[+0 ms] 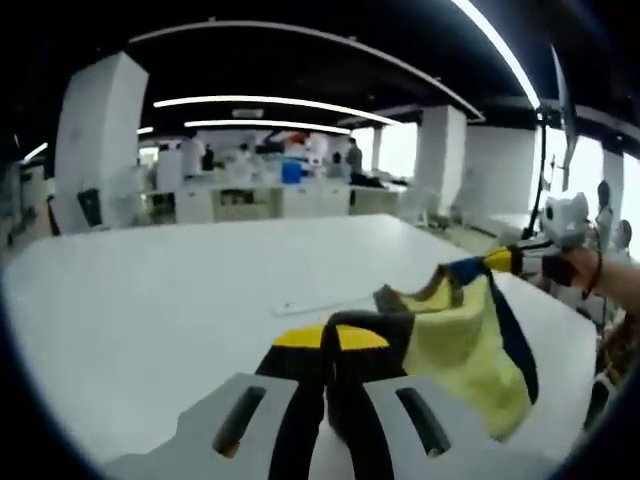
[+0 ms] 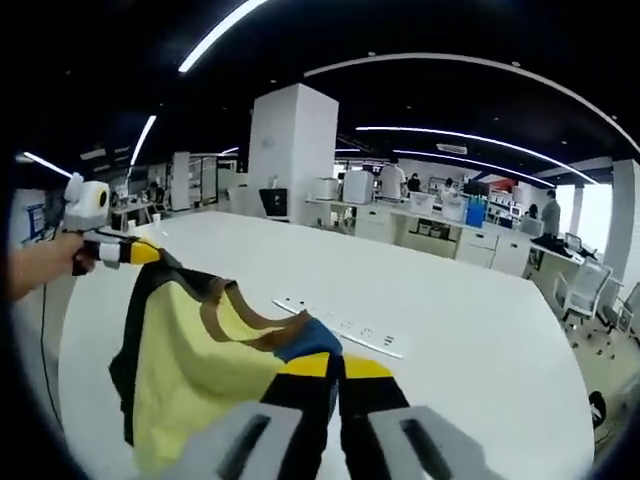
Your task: Fold the garment on the visible template until the final outline fits inside the template.
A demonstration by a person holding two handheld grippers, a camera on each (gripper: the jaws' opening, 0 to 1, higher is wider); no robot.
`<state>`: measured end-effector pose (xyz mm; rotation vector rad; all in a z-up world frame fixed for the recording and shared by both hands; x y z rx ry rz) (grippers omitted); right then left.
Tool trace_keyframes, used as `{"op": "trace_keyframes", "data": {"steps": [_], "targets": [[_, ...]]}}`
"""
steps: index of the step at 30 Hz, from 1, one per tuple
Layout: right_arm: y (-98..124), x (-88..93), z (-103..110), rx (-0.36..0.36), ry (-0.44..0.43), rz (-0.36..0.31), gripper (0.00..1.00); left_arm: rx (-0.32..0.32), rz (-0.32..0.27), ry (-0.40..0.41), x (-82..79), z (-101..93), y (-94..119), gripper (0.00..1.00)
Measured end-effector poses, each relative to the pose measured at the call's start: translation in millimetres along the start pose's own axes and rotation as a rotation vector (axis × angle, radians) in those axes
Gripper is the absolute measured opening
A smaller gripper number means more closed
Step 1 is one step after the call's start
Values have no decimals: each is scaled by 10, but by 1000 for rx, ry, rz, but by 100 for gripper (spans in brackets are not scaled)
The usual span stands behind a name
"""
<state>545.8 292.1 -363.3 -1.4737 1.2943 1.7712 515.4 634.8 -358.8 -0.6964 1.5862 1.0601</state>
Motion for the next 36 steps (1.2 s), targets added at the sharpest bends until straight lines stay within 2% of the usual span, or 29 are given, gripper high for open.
{"op": "trace_keyframes", "data": {"steps": [1, 5, 8, 13, 20, 23, 27, 29, 36], "targets": [[-77, 9, -33, -1, -14, 9, 0, -7, 20, 6, 26, 11, -50, 0], [-244, 95, -79, 5, -12, 43, 0, 1, 22, 15, 89, 93, -215, 0], [-336, 166, -102, 21, -60, 54, 0, -1, 39, 6, 159, 80, -315, 0], [-557, 281, -177, 46, -93, 84, 0, -13, 79, 66, 314, 188, -512, 0], [-805, 473, -250, 62, -127, 139, 0, -22, 138, 91, 527, 305, -737, 0], [-844, 535, -249, 71, -142, 156, 0, -25, 151, 113, 602, 293, -747, 0], [-937, 622, -247, 79, -149, 183, 0, -42, 175, 154, 701, 387, -896, 0], [-955, 672, -236, 80, -130, 212, 0, -52, 181, 166, 733, 419, -939, 0], [-1007, 779, -259, 79, -108, 245, 0, -96, 233, 213, 872, 416, -988, 0]]}}
Point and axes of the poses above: the point that each gripper's makers call its tool centre point, and the gripper's own axes: y roughly backward along the fingers, z roughly to its left, x roughly out of its underside, the point moved 8 cm from there along y, roughly backward along the fingers, and after that the axes turned 1 degree about x, right-handed, at the moved point
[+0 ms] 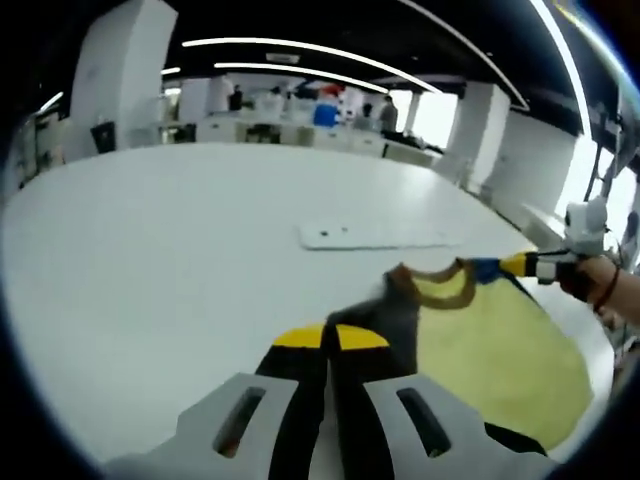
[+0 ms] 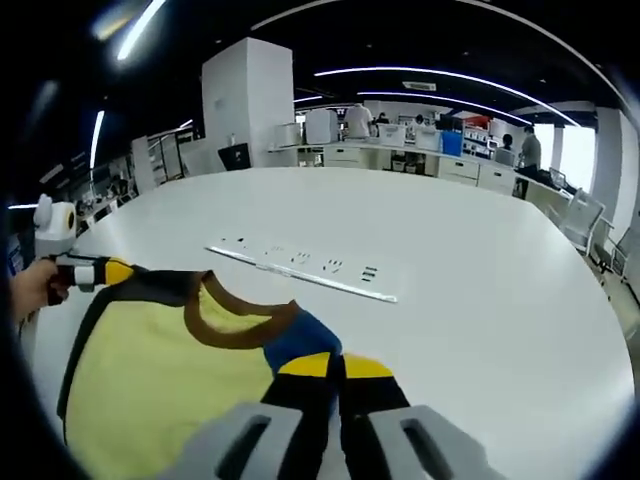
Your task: Fold the garment on the visible template until the final outline fits inside the template.
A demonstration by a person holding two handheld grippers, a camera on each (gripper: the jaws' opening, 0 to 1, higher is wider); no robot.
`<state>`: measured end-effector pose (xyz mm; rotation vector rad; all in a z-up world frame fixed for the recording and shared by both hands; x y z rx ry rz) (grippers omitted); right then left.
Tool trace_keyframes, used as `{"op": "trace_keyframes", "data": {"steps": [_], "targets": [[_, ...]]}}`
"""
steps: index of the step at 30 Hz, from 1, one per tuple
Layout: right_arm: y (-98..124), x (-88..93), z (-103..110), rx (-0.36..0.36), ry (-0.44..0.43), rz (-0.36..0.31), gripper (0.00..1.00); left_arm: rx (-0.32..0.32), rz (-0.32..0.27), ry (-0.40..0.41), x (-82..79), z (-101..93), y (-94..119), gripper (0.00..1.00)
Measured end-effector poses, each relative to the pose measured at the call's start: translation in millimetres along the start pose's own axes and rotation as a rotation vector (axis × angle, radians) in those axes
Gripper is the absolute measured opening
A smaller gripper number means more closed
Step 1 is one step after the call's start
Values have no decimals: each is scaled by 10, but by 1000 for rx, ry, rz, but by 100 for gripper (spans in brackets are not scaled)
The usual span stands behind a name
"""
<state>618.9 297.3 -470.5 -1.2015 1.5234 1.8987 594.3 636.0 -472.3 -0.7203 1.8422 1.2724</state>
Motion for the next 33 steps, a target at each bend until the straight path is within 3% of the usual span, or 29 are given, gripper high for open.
{"op": "trace_keyframes", "data": {"steps": [8, 20, 23, 24, 28, 33], "targets": [[-154, 110, -73, 7, -3, 33, 0, -32, 4, 11, 15, 30, -112, 0], [-181, 92, -59, 36, -64, 31, 0, -53, 25, 17, 42, 54, -111, 4], [-143, 62, -72, 59, -75, 26, 15, -96, 31, 19, 21, 75, -66, 21], [-126, 51, -68, 61, -74, 25, 21, -97, 24, 19, 6, 70, -44, 23], [-64, -2, -69, 44, -68, 23, 31, -91, 10, 47, -54, 37, 54, 35], [50, -51, -36, 9, -114, 27, 52, -52, -3, 13, -88, -64, 136, 45]]}}
Point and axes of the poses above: the point that each gripper's makers call its tool centre point, and the gripper's own axes: y roughly backward along the fingers, z roughly to its left, x roughly out of its underside, the point moved 8 cm from there along y, roughly backward along the fingers, and after that the axes turned 1 degree about x, right-handed, at the moved point
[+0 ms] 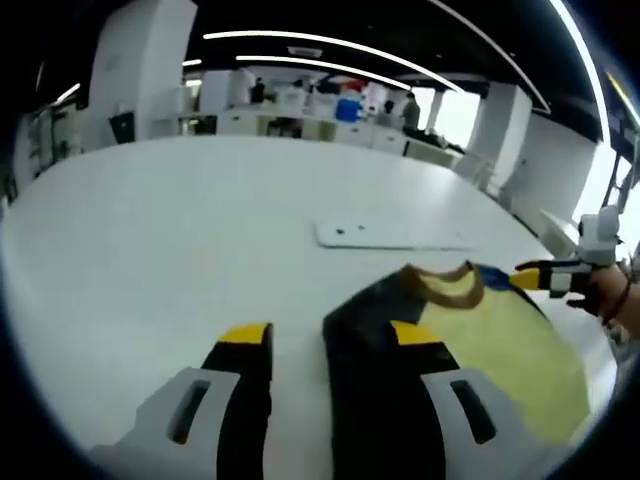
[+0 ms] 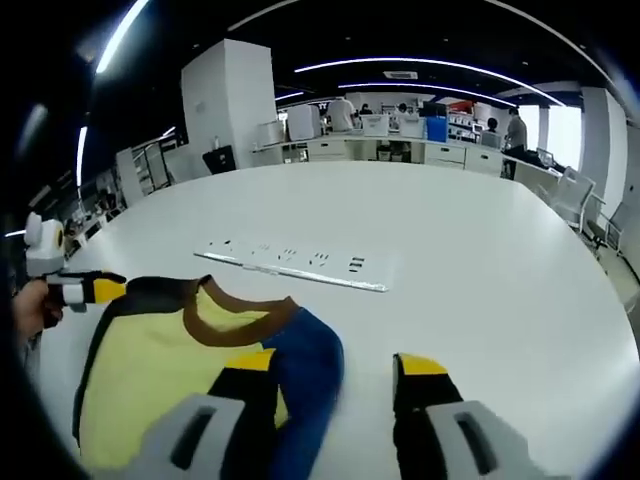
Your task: Fold the garment on the visible template until the final outline fits inside the template.
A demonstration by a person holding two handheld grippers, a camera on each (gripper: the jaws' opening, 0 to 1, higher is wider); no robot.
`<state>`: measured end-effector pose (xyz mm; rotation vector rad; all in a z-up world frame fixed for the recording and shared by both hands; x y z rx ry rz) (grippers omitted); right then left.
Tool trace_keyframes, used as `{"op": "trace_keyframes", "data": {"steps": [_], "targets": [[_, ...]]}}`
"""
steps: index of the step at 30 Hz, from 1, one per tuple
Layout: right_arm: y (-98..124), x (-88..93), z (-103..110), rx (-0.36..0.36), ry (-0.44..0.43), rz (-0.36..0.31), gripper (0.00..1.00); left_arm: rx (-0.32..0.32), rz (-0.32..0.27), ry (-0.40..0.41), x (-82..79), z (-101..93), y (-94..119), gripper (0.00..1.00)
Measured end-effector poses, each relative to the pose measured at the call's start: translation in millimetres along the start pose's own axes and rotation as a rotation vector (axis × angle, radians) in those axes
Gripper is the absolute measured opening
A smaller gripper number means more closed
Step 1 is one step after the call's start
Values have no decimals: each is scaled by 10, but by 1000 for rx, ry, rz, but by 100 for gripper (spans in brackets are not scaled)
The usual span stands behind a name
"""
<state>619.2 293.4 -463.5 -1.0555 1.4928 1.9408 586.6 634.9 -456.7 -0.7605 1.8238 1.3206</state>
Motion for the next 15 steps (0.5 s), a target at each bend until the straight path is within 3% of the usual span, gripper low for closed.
{"op": "trace_keyframes", "data": {"steps": [10, 13, 15], "targets": [[311, -33, 172, -53, 23, 12, 73, 103, -39, -124, -112, -313, 280, 66], [417, -43, 237, -73, 18, 18, 77, 169, -71, -105, -114, -447, 373, 69], [480, -46, 271, -86, 12, 16, 78, 200, -62, -110, -106, -498, 430, 73]]}}
Point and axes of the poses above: the point that each gripper's makers call its tool centre point, and the gripper's own axes: y roughly backward along the fingers, z roughly to its left, x roughly out of its underside, the point moved 8 cm from there along y, roughly backward along the fingers, and after that the axes turned 1 degree about x, right-handed, at the moved point
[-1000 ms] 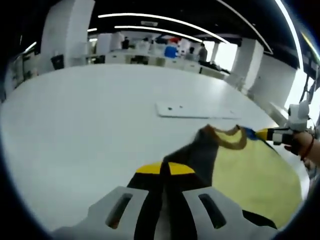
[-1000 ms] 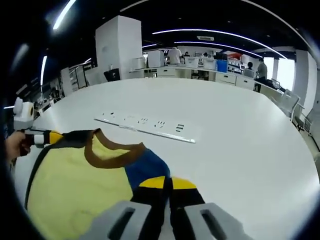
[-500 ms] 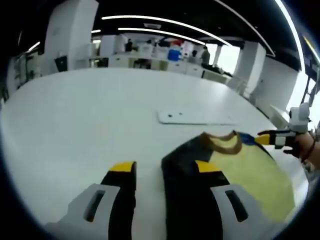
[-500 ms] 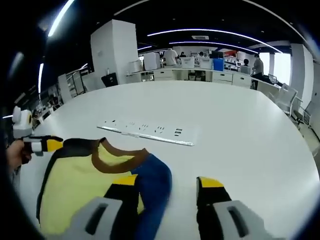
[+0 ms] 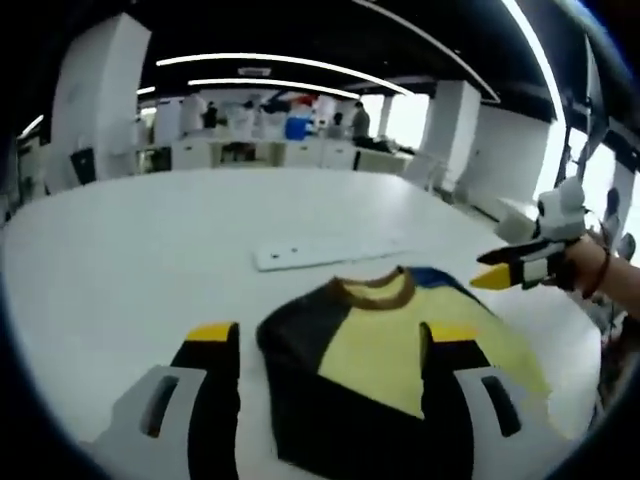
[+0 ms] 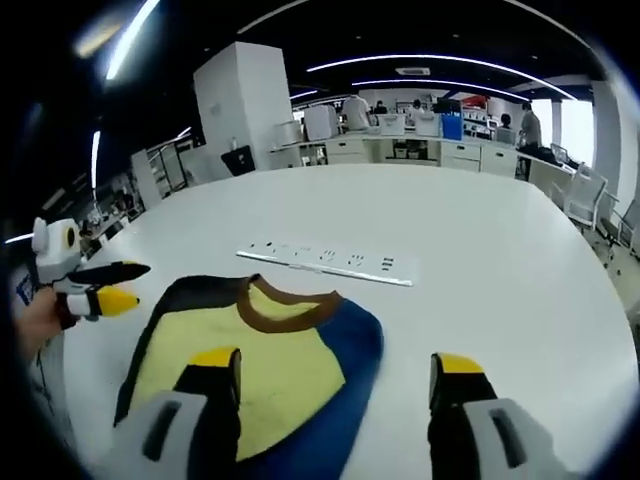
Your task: Fold the garment on the visible template until the final outline fits inside the template.
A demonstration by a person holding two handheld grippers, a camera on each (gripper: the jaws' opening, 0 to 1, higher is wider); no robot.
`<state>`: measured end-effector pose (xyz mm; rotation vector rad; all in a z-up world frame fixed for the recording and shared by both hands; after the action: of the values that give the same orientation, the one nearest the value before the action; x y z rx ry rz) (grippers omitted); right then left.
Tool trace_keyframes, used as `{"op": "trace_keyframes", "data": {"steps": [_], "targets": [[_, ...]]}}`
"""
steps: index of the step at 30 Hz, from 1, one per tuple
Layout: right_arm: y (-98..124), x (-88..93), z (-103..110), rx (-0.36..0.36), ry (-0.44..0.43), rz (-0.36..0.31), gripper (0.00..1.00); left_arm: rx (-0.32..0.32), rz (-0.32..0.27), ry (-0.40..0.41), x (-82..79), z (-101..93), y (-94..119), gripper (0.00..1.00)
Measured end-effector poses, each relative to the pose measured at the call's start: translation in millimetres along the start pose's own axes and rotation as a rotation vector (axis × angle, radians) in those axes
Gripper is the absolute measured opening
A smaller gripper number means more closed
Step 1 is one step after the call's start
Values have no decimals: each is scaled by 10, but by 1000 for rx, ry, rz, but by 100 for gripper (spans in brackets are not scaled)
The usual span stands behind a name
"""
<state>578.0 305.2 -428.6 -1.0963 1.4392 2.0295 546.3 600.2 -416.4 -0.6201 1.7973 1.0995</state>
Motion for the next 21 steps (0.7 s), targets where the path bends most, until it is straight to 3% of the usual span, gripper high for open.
{"op": "trace_keyframes", "data": {"steps": [7, 16, 21], "targets": [[264, 72, 178, -35, -7, 10, 79, 63, 15, -27, 79, -174, 196, 78], [565, 376, 310, -73, -8, 44, 78, 116, 42, -35, 291, -325, 485, 77], [715, 537, 366, -70, -28, 49, 77, 132, 40, -81, 384, -413, 584, 75]]}}
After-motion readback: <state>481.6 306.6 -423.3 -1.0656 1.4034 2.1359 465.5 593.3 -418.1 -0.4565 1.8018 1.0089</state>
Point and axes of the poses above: the point that each gripper's makers call its tool centre point, and the gripper's own axes: y roughly backward along the fingers, z roughly to its left, x roughly out of its underside, the point moved 8 cm from there along y, roughly backward along the fingers, and after that the axes turned 1 degree about x, right-handed, at the moved point
